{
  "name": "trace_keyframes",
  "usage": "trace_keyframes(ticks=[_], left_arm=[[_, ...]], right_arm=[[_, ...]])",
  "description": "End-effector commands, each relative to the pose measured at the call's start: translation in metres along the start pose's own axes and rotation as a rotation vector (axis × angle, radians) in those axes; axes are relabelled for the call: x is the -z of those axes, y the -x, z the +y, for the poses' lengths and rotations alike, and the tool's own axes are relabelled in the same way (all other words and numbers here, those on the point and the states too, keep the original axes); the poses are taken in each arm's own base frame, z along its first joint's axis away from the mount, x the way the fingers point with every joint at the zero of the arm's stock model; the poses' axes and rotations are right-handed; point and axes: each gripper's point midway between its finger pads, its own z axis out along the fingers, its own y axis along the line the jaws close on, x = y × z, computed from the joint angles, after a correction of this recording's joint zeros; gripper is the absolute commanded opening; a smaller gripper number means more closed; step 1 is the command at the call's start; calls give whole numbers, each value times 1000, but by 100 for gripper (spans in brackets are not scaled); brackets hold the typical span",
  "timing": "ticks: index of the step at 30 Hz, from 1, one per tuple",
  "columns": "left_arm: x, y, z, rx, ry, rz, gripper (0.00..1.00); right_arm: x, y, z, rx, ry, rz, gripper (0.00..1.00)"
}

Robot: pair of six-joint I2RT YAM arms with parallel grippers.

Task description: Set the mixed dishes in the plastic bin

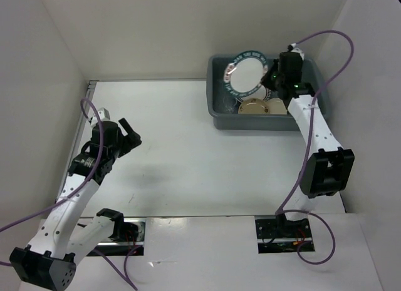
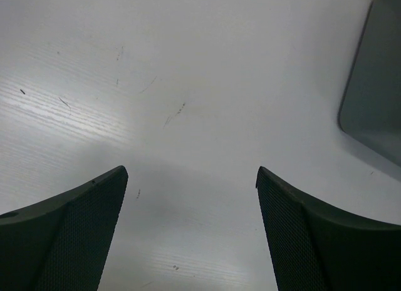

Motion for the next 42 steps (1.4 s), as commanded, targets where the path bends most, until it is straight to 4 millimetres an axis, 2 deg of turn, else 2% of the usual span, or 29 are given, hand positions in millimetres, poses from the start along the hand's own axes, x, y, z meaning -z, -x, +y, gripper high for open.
trace_keyframes(ticks=[1, 2, 3, 7, 8, 10, 11, 16, 17, 19, 22, 23, 25, 29, 30, 31, 33, 34, 36, 38, 39, 40, 41, 42], left_arm=[[1, -5, -2, 19, -24, 3, 91], [0, -8, -3, 19, -34, 12, 91], [0, -9, -5, 22, -52, 13, 92], [-4, -32, -11, 30, -111, 90, 95], [-5, -36, -13, 42, -126, 106, 95], [-5, -48, -17, 53, -159, 150, 95], [-7, -49, -20, 62, -167, 159, 95], [-7, -55, -19, 60, -174, 179, 95], [-8, -54, -18, 60, -166, 172, 95], [-8, -54, -18, 60, -166, 172, 96], [-11, -57, -14, 57, -146, 178, 96], [-11, -57, -14, 57, -146, 178, 96], [-12, -61, -11, 56, -139, 186, 96], [-15, -66, -8, 53, -126, 201, 97], [-17, -68, -7, 51, -120, 208, 97], [-17, -66, -8, 53, -126, 201, 97], [-17, -66, -8, 53, -126, 201, 97], [-18, -65, -10, 54, -132, 194, 97], [-18, -65, -10, 54, -132, 194, 98], [-20, -65, -8, 61, -115, 193, 100], [-20, -65, -8, 61, -114, 193, 100], [-22, -62, -8, 62, -110, 177, 100], [-22, -59, -10, 65, -121, 164, 100], [-21, -55, -13, 69, -135, 148, 100]], right_arm=[[-1, 35, -21, 7, -74, -70, 0], [-4, 41, -31, -1, -102, -79, 0], [-9, 45, -50, -14, -143, -84, 0], [-31, 47, -101, -39, -274, -90, 0], [-42, 43, -116, -42, -318, -80, 0], [-54, 38, -132, -58, -356, -62, 0], [-65, 30, -146, -63, -388, -26, 0], [-95, 8, -166, -86, -425, 24, 0], [-100, 10, -164, -98, -413, 17, 0], [-111, 1, -164, -114, -390, 34, 0], [-126, -8, -171, -147, -389, 58, 1], [-130, -6, -169, -157, -377, 54, 4], [-139, -17, -172, -160, -374, 87, 8], [-143, -22, -171, -163, -363, 108, 27], [-143, -22, -171, -163, -362, 108, 40], [-142, -20, -176, -168, -369, 104, 43], [-136, -8, -169, -167, -357, 81, 46], [-132, -3, -166, -167, -351, 70, 52], [-116, 18, -160, -161, -338, 33, 54], [-98, 31, -155, -132, -347, 17, 61], [-74, 55, -142, -118, -331, -35, 64], [-58, 67, -134, -88, -318, -56, 66], [-44, 66, -133, -73, -321, -50, 72], [-5, 90, -107, -51, -248, -111, 77]])
